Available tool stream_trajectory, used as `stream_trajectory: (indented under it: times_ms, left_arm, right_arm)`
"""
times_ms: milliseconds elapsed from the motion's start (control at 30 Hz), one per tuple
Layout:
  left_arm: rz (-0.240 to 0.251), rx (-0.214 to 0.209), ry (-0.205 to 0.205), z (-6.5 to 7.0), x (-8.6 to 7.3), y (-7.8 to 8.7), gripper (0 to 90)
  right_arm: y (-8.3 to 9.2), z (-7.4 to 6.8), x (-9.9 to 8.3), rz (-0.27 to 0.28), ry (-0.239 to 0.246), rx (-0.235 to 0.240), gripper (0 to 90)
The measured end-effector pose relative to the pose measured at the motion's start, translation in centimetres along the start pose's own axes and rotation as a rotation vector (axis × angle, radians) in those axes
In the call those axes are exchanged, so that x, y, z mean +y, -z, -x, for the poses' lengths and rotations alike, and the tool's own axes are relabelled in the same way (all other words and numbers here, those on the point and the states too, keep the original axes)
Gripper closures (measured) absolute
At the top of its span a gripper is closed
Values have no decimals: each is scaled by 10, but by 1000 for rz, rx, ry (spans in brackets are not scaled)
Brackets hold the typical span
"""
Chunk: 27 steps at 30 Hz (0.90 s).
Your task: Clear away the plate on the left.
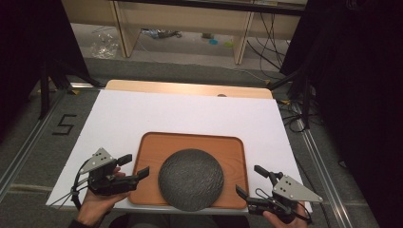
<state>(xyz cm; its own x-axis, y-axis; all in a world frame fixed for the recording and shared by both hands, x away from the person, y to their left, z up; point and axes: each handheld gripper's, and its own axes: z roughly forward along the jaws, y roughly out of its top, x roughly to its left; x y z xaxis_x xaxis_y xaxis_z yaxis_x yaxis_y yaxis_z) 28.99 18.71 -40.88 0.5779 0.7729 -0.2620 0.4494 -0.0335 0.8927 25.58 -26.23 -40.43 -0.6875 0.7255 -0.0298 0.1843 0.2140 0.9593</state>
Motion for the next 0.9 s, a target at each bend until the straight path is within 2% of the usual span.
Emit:
stream_trajectory:
  times_ms: [167, 367, 433, 700, 900]
  left_arm:
    - [28, -5, -10, -1, -1, 5, 179]
    - [66, -17, -85, 3, -1, 14, 178]
    - [75, -19, -97, 4, -2, 15, 178]
    - [92, -29, -106, 7, -5, 22, 178]
    - [95, -24, -89, 5, -5, 24, 179]
  right_arm:
    - [0, 0, 0, 0, 1, 1, 167]
    - [0, 0, 0, -2, -3, 2, 167]
    - [0, -1, 0, -3, -5, 2, 166]
    - [0, -1, 0, 3, 0, 2, 167]
    - [0, 0, 0, 1, 1, 7, 166]
